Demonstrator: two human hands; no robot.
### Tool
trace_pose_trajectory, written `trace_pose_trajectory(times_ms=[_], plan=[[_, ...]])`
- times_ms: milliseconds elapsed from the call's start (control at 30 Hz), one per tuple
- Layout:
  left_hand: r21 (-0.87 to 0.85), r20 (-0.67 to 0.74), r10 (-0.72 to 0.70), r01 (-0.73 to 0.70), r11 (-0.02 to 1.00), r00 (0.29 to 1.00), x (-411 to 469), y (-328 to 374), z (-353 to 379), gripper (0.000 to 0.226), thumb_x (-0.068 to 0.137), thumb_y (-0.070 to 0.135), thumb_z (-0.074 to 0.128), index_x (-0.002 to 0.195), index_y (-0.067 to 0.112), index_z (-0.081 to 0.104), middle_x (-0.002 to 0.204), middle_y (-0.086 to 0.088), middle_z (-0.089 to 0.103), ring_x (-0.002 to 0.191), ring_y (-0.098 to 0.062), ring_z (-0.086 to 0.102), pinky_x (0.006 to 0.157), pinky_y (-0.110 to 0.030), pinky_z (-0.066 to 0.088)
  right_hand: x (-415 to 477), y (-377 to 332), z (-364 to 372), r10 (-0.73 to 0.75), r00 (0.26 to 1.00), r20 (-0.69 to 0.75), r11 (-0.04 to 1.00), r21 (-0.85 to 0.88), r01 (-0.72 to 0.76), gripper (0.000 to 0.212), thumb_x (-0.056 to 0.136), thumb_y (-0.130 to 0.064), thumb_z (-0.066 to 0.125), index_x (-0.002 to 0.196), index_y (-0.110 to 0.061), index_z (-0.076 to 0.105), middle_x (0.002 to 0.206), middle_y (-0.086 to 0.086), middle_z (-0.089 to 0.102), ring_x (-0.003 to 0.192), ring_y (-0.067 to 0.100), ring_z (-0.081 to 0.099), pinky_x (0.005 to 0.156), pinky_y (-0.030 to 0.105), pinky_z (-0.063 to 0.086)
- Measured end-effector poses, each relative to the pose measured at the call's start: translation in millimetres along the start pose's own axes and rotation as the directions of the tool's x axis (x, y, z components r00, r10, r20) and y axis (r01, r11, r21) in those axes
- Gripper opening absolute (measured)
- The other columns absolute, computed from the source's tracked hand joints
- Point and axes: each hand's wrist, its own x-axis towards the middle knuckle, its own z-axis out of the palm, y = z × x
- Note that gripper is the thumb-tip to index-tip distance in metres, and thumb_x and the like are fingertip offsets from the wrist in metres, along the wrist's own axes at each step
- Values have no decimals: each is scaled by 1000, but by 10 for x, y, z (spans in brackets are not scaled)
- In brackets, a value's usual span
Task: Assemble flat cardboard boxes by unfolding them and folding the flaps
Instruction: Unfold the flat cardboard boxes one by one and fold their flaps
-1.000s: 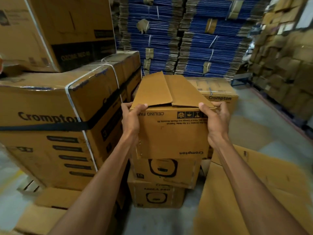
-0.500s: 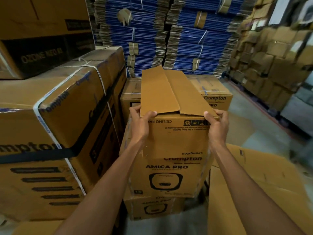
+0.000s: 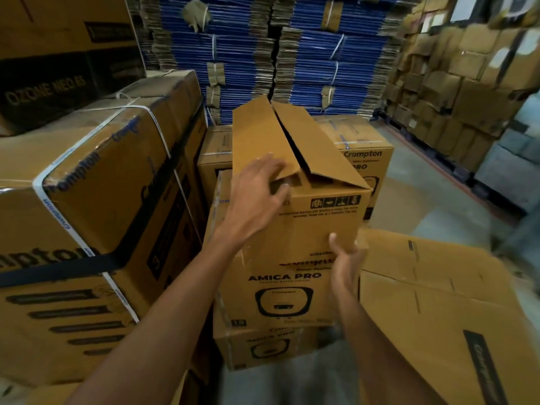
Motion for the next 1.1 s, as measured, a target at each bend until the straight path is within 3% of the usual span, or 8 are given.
trace_pose_trajectory(times_ms=[100,200,333,467,533,667,900,1100], plan=[[247,248,72,-135,960,966,176,182,144,89,93,61,58,162,24,15,170,-4,15,155,-28,16,123,-60,17,-116,235,84,342,940,-3,922,194,-335,89,84,-37,80,157,-25,31,154,11,44,139,35,43,113,54,39],[368,316,88,-207,907,945,298,186,265,110,87,69,60,162,27,-9,172,-4,-2,156,-33,6,122,-61,16,-191,249,195,465,864,192,773,387,-502,78,94,-30,70,156,-6,29,161,24,25,147,42,31,117,52,36],[372,344,64,-198,907,937,304,122,363,96,85,71,61,159,33,12,171,-5,5,156,-33,10,123,-59,15,-175,192,196,453,835,311,701,455,-550,81,86,-33,75,154,-11,35,163,23,21,148,47,25,114,64,34],[421,324,84,-223,879,942,273,131,400,88,85,75,58,154,30,27,166,-4,24,153,-31,20,123,-57,18,-190,139,225,428,835,346,712,439,-547,101,78,-24,80,160,-24,20,165,21,13,149,50,18,109,72,33],[446,333,93,-244,861,938,320,175,348,94,82,74,62,155,27,25,164,-5,28,151,-31,25,121,-57,22,-159,132,255,374,876,305,773,419,-476,108,75,-17,80,159,-33,14,160,21,27,145,48,30,109,72,33],[392,329,78,-211,895,941,467,312,124,105,80,62,75,159,25,17,165,-8,25,150,-34,27,120,-54,26,-46,-41,303,151,964,220,906,360,-224,86,84,-4,77,143,-44,29,145,5,52,130,30,53,101,60,47],[-139,99,-30,43,989,995,616,252,-153,101,76,49,84,152,33,20,142,1,55,127,-25,54,107,-51,44,254,-934,349,-351,924,152,936,96,340,81,87,-8,77,149,-29,29,138,1,58,121,17,59,108,53,47],[-791,-94,-380,163,589,920,245,293,314,77,78,21,87,129,42,33,126,17,58,115,-3,60,105,-49,51,236,-2043,425,-610,680,407,619,-292,730,79,84,-14,79,146,-40,38,137,-14,57,120,11,55,97,41,47]])
